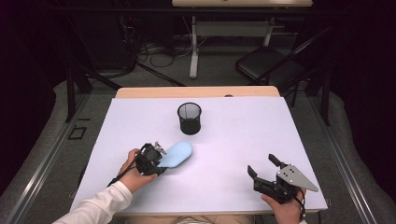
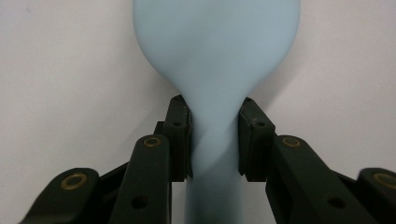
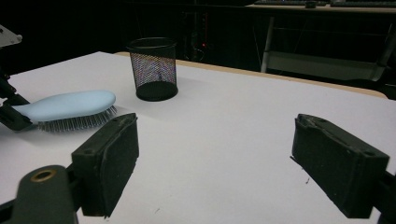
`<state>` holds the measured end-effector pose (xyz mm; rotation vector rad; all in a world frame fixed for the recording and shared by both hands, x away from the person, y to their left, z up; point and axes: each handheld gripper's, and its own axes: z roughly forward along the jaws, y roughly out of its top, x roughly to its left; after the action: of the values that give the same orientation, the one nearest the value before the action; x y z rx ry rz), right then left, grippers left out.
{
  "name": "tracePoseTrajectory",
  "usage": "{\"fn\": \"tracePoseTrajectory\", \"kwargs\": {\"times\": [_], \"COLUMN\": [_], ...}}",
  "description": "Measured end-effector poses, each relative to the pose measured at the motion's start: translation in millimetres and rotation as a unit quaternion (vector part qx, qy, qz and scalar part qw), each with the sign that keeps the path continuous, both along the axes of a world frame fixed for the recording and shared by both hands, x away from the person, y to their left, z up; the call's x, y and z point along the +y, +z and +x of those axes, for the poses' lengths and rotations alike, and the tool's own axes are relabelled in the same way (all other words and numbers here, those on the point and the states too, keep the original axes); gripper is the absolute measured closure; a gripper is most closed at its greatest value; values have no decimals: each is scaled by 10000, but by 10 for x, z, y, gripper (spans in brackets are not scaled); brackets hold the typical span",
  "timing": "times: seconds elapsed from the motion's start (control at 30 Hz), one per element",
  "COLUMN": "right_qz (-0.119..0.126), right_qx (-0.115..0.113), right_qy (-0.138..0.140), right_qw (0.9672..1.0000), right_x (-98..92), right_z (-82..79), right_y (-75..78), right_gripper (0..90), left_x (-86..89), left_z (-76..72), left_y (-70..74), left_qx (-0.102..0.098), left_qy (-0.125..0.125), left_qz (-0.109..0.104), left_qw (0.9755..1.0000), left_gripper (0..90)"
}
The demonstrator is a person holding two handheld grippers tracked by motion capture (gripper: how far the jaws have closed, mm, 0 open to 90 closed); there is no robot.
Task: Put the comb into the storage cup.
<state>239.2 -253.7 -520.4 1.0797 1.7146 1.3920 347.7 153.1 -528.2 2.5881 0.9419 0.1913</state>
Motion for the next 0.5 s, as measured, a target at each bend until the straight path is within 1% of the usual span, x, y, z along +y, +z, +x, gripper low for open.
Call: {"fn": "tracePoseTrajectory", "kwargs": {"times": [0.1,0.17,0.27,0.4,0.5], "right_qz": [3,-2,1,11,-4], "right_qx": [10,0,8,12,6], "right_qy": [-6,-1,-7,-14,-6], "right_qw": [10000,10000,10000,10000,10000], "right_x": [1,2,1,3,1], "right_z": [1,0,1,1,2], "right_y": [0,0,0,1,-1], "right_gripper": [144,145,145,145,145], "left_x": [5,12,18,30,35], "left_z": [-1,2,0,5,4], "left_y": [5,15,23,41,56], "left_qx": [6,5,-7,-12,-55], "left_qy": [18,4,41,19,52], "left_qz": [-24,3,-63,-63,-111], "left_qw": [10000,10000,10000,10000,9999], "left_gripper": [693,694,694,694,694]}}
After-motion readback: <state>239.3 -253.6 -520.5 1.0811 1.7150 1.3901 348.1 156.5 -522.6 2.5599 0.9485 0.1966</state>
